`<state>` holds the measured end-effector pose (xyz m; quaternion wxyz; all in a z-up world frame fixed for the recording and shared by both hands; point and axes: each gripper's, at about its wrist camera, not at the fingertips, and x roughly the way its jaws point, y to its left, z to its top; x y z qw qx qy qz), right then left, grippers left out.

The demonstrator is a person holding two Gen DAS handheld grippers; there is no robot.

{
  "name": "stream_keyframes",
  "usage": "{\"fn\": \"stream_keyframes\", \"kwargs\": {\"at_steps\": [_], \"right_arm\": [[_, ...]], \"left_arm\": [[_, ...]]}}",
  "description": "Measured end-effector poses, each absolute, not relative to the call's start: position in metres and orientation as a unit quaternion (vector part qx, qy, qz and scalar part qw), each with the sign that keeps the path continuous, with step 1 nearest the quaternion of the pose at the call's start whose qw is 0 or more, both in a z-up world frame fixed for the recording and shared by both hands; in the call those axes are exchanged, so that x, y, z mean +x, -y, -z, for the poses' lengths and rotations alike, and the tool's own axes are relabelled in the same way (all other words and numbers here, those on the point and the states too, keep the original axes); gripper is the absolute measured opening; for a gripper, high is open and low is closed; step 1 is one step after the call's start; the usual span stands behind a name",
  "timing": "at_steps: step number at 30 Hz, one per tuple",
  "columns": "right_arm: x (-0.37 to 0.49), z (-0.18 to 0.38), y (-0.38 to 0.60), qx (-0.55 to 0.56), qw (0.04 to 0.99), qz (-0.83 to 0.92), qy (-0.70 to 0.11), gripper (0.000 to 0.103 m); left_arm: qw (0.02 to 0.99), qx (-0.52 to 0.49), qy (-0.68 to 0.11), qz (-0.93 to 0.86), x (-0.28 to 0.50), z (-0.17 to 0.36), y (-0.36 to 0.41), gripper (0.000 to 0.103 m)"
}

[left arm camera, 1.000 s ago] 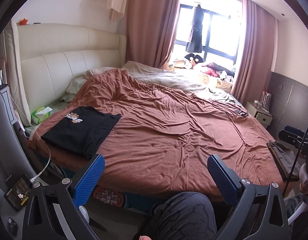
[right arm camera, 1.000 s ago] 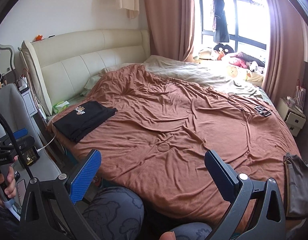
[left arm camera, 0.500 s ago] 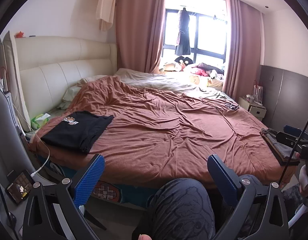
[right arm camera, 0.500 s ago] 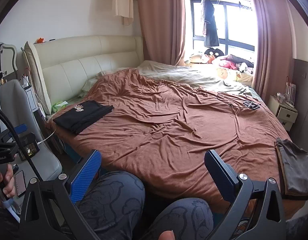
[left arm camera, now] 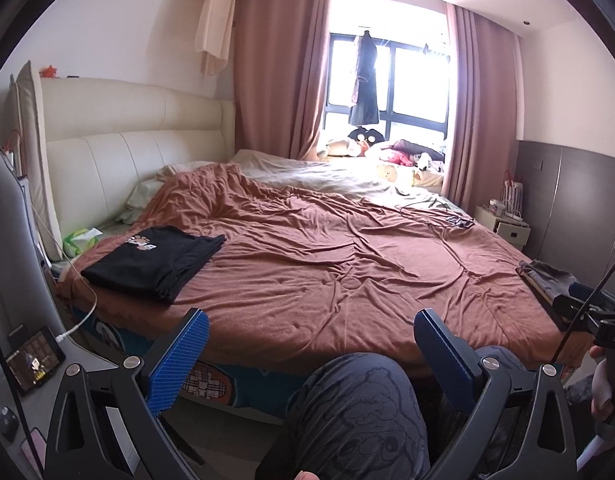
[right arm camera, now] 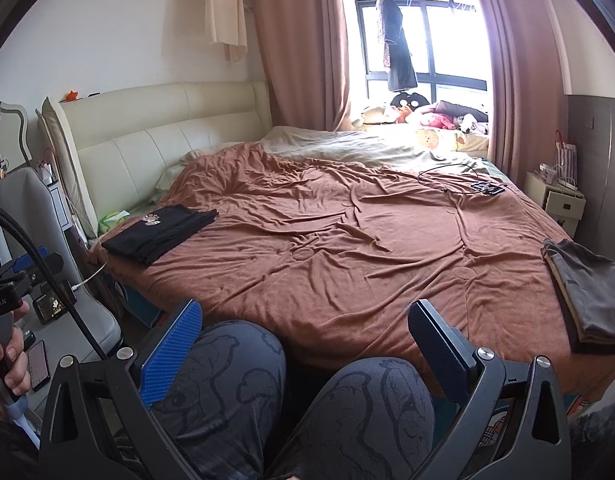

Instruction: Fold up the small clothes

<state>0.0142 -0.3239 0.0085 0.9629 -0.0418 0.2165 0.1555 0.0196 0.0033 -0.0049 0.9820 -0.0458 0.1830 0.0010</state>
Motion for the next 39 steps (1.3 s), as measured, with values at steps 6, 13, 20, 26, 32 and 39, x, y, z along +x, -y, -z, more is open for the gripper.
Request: {"fn": "stream_keyframes", "kwargs": {"at_steps": [6, 13, 20, 26, 32, 39], "right_arm": [[0.0053, -0.0024, 0.3271, -0.040, 0.966, -0.151, -0.204, 0.103], [0.0095, 0.0026, 0.3257, -0.035, 0.965, -0.144, -0.215, 0.103], [0.0126, 0.0010, 0.3270, -0.030, 0.965, -0.140, -0.222, 0.103], [0.0103, -0.0028, 0.3270, -0.035, 0.964, -0.142, -0.221, 0.103], [0.0092, -0.0039, 0.3261, -0.037, 0.964, -0.142, -0.223, 0.103], [0.0079, -0.0030, 0.3257, -0.041, 0.963, -0.141, -0.224, 0.103]], "left_arm": [[0.983, -0.048, -0.177, -0.008, 0.0181, 0.0100, -0.0066, 0.103], [0.983, -0.039, -0.177, -0.010, 0.0163, 0.0115, -0.0085, 0.103], [0.984, -0.026, -0.176, -0.010, 0.0139, 0.0098, -0.0042, 0.103], [0.984, -0.029, -0.177, -0.008, 0.0122, 0.0091, -0.0042, 0.103], [0.982, -0.028, -0.184, -0.010, 0.0134, 0.0089, -0.0068, 0.103], [0.982, -0.029, -0.188, -0.016, 0.0154, 0.0070, -0.0103, 0.103]]}}
